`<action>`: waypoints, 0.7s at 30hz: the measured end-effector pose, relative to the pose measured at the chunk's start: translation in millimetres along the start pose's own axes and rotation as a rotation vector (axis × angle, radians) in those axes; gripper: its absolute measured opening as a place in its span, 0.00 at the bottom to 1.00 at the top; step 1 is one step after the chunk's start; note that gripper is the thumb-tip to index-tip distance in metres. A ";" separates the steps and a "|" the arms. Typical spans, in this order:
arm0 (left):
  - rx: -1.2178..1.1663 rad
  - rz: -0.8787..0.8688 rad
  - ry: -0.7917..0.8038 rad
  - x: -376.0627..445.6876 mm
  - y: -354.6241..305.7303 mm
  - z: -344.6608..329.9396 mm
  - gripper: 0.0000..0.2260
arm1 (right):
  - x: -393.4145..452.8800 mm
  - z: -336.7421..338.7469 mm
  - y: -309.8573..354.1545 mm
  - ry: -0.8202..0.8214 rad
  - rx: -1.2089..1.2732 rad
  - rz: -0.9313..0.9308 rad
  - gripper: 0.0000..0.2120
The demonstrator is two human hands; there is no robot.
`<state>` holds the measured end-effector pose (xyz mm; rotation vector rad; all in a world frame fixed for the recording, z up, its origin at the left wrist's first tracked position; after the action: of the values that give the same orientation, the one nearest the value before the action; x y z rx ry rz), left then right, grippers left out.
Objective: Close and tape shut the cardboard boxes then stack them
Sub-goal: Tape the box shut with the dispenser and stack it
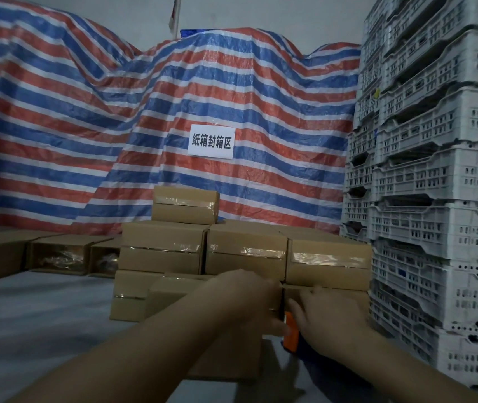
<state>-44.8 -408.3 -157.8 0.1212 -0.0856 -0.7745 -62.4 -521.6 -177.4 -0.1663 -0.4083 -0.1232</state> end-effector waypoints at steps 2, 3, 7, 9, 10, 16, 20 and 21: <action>-0.216 0.018 -0.164 -12.7 22.8 14.6 0.31 | 1.5 10.4 12.8 -0.047 0.313 0.067 0.16; -0.263 0.047 -0.274 -22.1 37.6 23.2 0.30 | 2.7 9.4 20.9 -0.030 0.496 0.103 0.15; -0.463 0.213 -0.644 -72.4 107.5 23.5 0.29 | 1.6 -14.7 50.8 0.150 1.046 0.084 0.21; -0.720 0.271 -0.759 -94.7 142.3 1.8 0.35 | -0.9 -32.6 58.0 0.215 1.204 0.003 0.36; -0.830 0.289 -0.778 -102.4 155.3 -12.5 0.36 | -2.7 -39.4 61.6 0.240 1.268 -0.026 0.42; -1.347 0.327 -0.477 -102.1 155.6 -102.2 0.24 | -14.2 -59.4 79.4 0.369 1.337 -0.097 0.44; -1.547 0.286 -0.452 -101.2 147.9 -112.1 0.26 | -14.7 -57.5 79.1 0.297 1.413 -0.057 0.47; -1.525 0.277 -0.481 -101.5 148.6 -108.8 0.29 | -13.7 -54.0 75.3 0.240 1.423 -0.044 0.49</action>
<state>-1.0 -223.4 -247.9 -1.4954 0.0501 -0.4139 -42.7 -456.7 -242.0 1.2484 -0.1844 0.1231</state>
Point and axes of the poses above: each hand's wrist, its own x-axis towards the middle knuckle, its own z-axis out of the back of the hand, y = z × x, the point moved 9 cm from there along x, towards the middle knuckle, and after that the axes turned 6 degrees about y, right-handed, at the moved point
